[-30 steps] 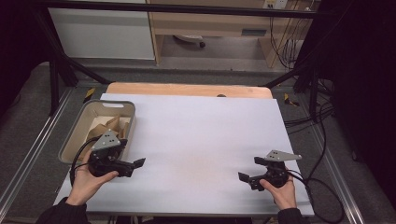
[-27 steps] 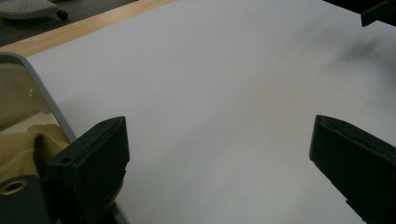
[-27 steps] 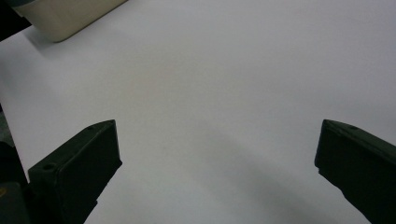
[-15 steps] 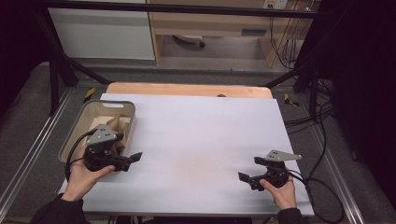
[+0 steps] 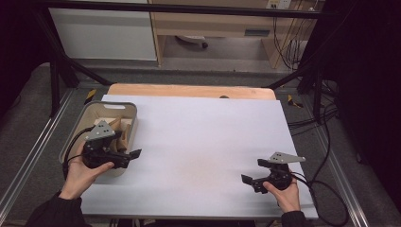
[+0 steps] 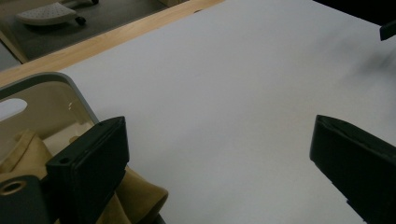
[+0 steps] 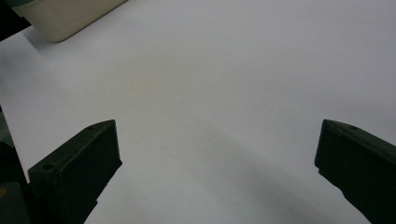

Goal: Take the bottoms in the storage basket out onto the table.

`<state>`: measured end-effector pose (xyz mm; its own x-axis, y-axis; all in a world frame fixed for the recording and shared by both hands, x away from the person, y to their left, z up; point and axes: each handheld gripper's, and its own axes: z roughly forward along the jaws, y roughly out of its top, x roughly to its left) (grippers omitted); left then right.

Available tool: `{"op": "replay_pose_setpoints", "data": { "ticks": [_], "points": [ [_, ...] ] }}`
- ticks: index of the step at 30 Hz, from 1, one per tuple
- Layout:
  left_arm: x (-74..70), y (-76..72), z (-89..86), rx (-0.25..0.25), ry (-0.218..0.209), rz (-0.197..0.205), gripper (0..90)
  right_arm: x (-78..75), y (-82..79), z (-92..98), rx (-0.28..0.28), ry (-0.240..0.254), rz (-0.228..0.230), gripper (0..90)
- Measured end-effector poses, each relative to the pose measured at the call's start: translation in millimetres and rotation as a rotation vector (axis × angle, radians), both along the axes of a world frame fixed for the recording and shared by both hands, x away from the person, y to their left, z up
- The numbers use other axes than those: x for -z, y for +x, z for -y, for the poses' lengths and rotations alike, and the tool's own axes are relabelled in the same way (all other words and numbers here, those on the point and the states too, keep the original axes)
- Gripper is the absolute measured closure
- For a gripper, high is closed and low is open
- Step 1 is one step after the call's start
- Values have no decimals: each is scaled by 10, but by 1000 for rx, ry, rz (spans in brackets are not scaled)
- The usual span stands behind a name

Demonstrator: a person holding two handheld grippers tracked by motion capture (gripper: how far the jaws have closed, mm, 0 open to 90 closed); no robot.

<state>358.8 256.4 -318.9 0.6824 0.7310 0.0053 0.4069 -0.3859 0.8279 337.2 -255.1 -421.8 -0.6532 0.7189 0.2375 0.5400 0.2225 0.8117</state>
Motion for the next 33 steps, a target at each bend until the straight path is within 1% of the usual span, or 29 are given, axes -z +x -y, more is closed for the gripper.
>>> {"op": "replay_pose_setpoints", "data": {
  "ticks": [21, 24, 31, 33],
  "points": [
    [-131, 111, -109, -40, 16, 11, 41, 1, 1, -1, -1, 0, -1, 6],
    [-145, 138, -128, -50, 18, 8, 40, 3, 2, -2, -3, -1, -1, 6],
    [-210, 181, -180, -70, 26, 17, 37, 4, 3, -3, -1, -2, -1, 6],
    [-219, 200, -205, -81, 21, 16, 37, 4, 2, -4, -2, -2, -1, 6]
  ]
}}
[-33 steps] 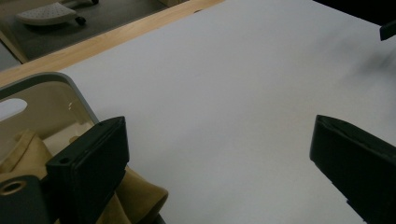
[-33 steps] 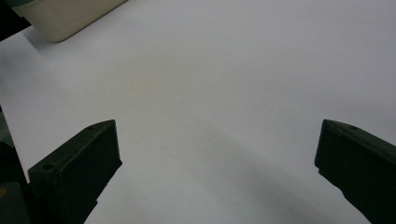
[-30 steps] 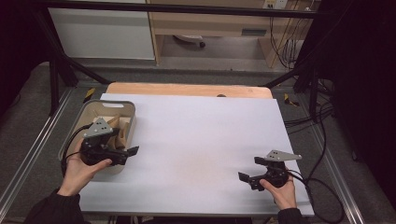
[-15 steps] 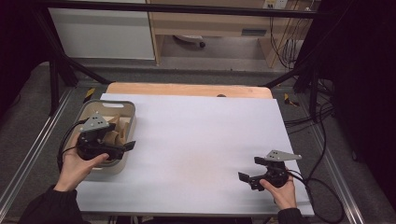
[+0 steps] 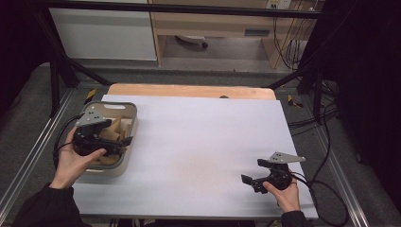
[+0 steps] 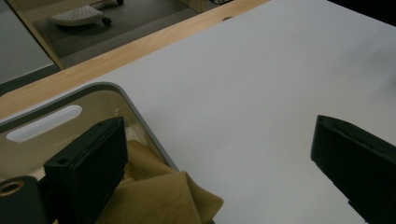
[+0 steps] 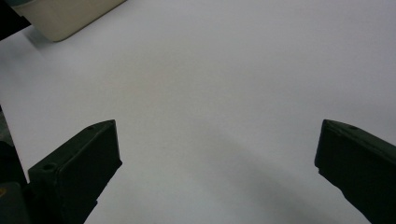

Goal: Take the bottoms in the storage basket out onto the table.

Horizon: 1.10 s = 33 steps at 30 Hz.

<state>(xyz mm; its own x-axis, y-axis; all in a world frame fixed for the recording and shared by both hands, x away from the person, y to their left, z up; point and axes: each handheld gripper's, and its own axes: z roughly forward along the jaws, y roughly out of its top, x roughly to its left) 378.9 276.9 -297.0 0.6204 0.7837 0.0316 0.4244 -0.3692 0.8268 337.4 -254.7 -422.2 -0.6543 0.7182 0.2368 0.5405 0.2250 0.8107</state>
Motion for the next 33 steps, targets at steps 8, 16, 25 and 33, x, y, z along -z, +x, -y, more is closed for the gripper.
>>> {"op": "replay_pose_setpoints", "data": {
  "ticks": [8, 16, 25, 33],
  "points": [
    [3, 42, -102, -25, 6, -7, 34, 1, 0, -2, -1, 0, -2, 6],
    [27, 75, -194, -53, 7, -12, 31, 1, 0, -1, -1, -1, -2, 6],
    [68, 72, -280, -69, 9, -13, 25, 3, 0, -2, -1, -2, -6, 6],
    [130, 64, -351, -80, 7, -21, 20, 3, 1, -3, -1, -3, -6, 6]
  ]
}}
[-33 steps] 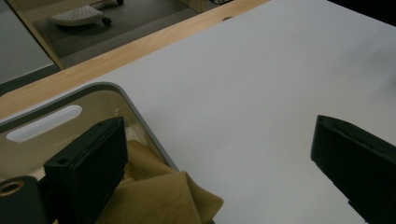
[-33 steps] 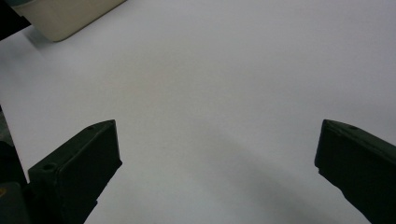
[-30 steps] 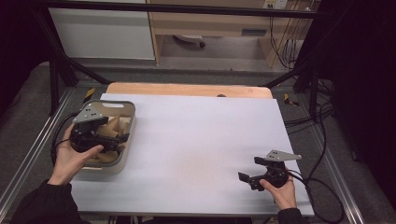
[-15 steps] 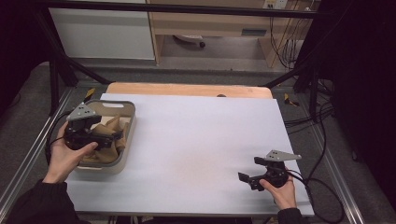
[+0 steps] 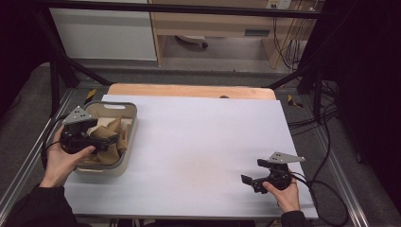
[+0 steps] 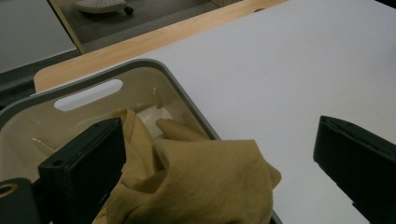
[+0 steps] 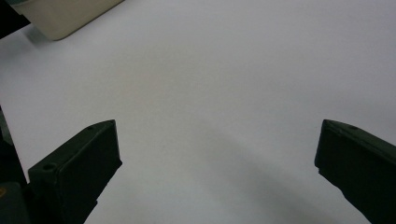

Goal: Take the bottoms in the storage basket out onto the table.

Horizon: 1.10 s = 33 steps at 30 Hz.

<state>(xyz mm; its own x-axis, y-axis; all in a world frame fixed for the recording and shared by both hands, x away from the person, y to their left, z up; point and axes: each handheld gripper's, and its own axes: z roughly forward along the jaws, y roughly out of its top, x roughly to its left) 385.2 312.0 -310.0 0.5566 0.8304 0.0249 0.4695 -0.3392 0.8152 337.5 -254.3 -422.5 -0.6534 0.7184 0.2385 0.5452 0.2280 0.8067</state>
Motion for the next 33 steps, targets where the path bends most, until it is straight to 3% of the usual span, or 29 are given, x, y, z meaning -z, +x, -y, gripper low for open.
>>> {"op": "replay_pose_setpoints", "data": {
  "ticks": [10, 22, 33],
  "points": [
    [102, -14, -79, -12, 8, -15, 19, 1, 0, 0, 1, 0, 0, 6],
    [221, -57, -154, -30, -16, -24, 19, 1, 1, 2, -2, -5, -1, 6],
    [370, -74, -179, -35, 7, -50, 19, 3, 2, 0, -1, -4, -2, 6]
  ]
}}
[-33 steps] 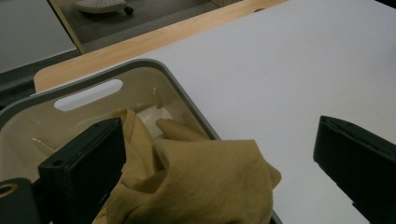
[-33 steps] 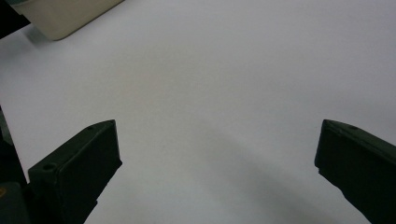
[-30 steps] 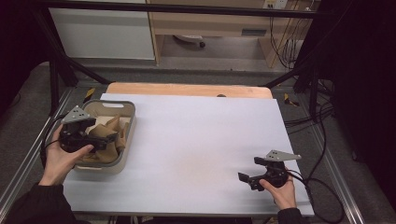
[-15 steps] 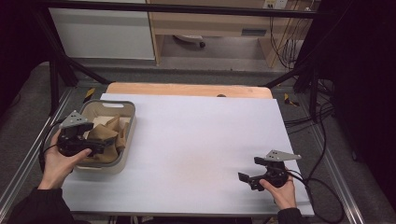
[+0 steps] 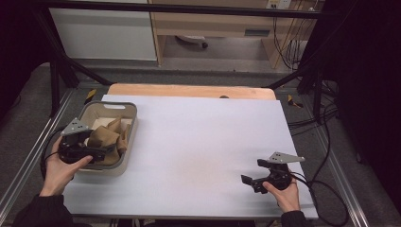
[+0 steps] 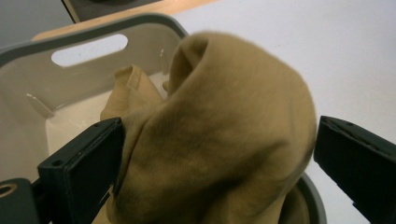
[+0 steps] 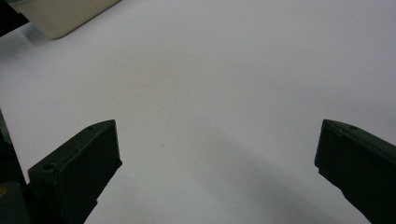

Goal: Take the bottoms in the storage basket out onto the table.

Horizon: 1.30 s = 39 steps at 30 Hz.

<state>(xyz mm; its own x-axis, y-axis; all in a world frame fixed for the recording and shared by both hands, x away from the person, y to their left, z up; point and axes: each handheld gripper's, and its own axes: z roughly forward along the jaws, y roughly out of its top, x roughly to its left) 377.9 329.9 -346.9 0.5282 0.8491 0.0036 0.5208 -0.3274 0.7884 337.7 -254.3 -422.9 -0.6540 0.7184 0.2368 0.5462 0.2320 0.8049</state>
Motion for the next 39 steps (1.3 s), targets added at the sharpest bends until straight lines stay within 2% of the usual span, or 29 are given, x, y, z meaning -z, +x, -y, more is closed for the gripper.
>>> {"op": "replay_pose_setpoints", "data": {
  "ticks": [3, 5, 14, 24, 33, 39],
  "points": [
    [18, 1, -9, -3, 3, 2, 20, 1, 0, -1, -2, 0, 1, 6],
    [40, 7, 0, -13, 23, 6, 20, 1, 0, -1, -1, 0, -1, 6],
    [124, 27, 42, -19, 32, 5, 69, 9, 5, -7, -5, -3, 3, 5],
    [173, 10, 43, -32, 33, 17, 223, 10, 4, -6, -5, -3, 3, 6],
    [197, 2, 77, -39, 52, 10, 361, 13, 3, -11, -6, -3, 0, 6],
    [204, -1, 79, -45, 47, 2, 454, 13, 4, -11, -6, -2, 1, 6]
  ]
}}
